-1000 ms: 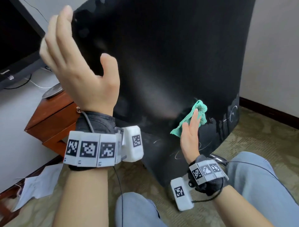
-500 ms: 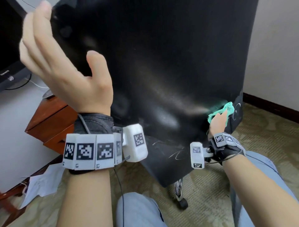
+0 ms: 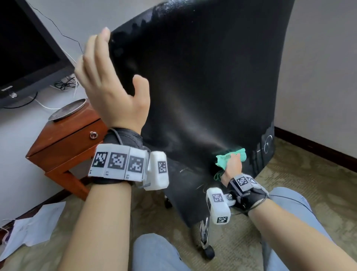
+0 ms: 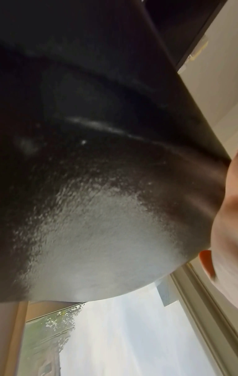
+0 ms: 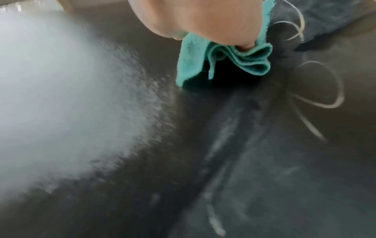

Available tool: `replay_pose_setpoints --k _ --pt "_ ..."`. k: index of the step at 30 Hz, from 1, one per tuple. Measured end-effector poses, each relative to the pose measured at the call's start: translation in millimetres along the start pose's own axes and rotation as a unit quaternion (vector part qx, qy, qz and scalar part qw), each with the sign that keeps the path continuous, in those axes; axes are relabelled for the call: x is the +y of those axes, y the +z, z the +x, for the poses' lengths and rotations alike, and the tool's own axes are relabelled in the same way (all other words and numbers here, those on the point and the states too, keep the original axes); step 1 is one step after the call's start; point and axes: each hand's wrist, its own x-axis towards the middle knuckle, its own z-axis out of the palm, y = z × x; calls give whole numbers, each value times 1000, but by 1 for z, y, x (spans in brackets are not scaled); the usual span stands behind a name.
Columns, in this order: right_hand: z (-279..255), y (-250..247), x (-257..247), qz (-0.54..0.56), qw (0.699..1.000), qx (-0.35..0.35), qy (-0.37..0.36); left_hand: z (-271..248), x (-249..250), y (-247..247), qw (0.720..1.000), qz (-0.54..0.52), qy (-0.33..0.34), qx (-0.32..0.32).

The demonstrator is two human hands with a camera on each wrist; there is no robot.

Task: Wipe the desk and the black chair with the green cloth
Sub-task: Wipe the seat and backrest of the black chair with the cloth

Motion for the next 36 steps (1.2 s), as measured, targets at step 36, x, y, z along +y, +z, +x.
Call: replay_pose_setpoints --k 36 --pt "-169 37 -62 -222 786 -320 -479 25 -16 -48 965 13 15 -263"
